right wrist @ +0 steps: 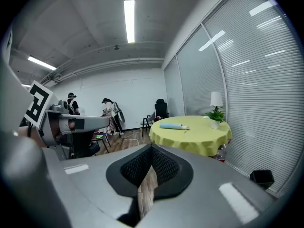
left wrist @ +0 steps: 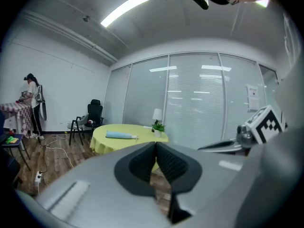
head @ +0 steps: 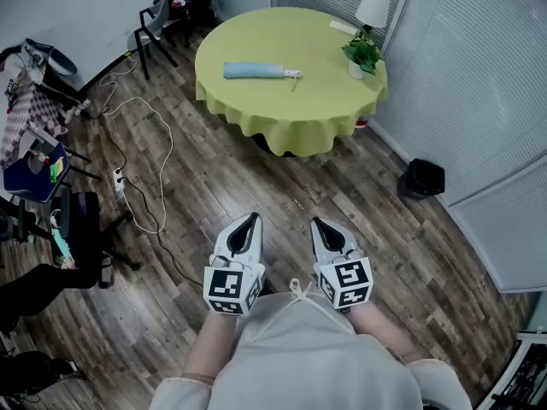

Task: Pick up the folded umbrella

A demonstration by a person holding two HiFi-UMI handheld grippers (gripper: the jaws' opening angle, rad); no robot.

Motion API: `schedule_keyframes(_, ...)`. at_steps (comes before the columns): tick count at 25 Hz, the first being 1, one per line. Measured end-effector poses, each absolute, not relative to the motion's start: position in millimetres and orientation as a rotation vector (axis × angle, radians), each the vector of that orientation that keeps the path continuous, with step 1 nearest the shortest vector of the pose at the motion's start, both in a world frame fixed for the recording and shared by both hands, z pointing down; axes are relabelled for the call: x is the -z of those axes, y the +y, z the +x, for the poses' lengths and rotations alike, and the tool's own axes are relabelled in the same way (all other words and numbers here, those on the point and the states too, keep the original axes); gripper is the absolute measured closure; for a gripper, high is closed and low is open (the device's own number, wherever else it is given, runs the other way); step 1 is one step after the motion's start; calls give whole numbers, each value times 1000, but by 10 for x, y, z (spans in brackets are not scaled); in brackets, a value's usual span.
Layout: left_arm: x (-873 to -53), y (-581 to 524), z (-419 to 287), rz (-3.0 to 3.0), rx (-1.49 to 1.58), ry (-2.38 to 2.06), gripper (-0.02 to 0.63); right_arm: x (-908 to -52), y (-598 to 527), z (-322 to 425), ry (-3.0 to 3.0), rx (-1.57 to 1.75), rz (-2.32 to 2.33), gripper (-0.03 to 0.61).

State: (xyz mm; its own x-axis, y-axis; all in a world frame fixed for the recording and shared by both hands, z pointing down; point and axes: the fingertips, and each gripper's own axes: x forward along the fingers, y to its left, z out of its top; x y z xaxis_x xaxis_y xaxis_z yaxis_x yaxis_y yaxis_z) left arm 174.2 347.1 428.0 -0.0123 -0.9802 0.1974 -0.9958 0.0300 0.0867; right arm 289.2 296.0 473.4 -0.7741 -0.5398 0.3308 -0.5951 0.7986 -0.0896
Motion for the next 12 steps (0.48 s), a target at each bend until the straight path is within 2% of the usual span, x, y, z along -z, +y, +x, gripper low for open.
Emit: schedule_keyframes(12, -4056, 2701, -357, 2101, -90, -2016, 607, -4645, 2258, 998, -2612, -329, 974, 580)
